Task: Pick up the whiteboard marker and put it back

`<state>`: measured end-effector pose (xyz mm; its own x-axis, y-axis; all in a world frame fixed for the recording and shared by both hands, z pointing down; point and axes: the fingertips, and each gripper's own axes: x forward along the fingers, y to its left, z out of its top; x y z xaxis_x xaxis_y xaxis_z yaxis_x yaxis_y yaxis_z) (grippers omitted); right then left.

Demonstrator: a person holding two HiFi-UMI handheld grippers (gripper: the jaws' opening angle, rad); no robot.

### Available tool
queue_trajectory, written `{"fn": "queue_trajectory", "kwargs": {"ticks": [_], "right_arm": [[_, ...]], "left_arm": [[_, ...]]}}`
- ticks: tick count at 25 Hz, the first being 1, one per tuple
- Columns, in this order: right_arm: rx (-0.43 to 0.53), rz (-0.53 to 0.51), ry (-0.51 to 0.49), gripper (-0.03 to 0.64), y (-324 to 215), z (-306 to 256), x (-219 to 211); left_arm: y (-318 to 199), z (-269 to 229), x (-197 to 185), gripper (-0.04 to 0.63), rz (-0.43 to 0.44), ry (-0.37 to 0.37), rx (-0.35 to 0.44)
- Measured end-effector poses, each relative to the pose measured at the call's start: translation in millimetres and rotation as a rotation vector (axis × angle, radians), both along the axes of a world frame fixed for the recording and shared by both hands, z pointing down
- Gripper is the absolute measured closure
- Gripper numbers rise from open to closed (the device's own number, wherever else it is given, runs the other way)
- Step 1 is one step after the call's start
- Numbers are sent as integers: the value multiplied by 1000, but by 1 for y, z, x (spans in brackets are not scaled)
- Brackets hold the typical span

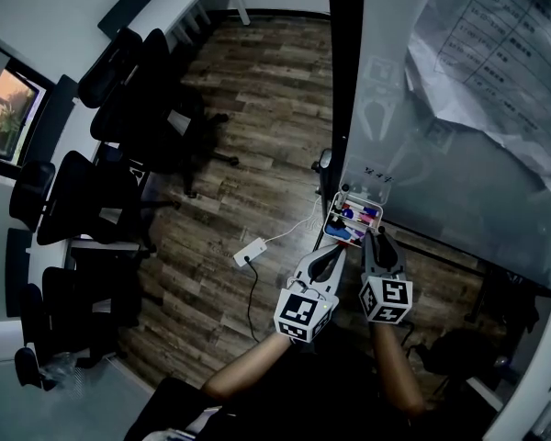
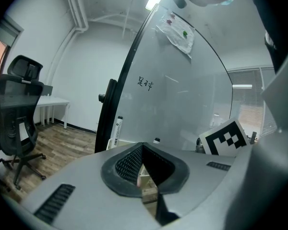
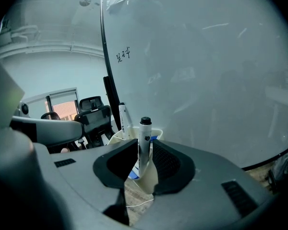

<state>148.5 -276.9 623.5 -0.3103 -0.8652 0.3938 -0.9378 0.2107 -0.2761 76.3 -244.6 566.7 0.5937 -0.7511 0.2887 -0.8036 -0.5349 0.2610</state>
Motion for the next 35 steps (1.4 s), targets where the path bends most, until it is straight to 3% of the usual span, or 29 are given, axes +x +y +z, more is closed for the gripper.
{"fn": "queue_trajectory", "kwargs": {"ticks": [22, 27, 35], "right_arm": [[35, 66, 26, 530, 26, -22, 4], [68, 90, 48, 597, 43, -40, -2], [113, 108, 46, 603, 89, -67, -18]], "left_arm": [[19, -17, -15, 588, 6, 28, 31], [34, -30, -19, 588, 23, 35, 65], [74, -54, -31, 588, 53, 64, 124]]}}
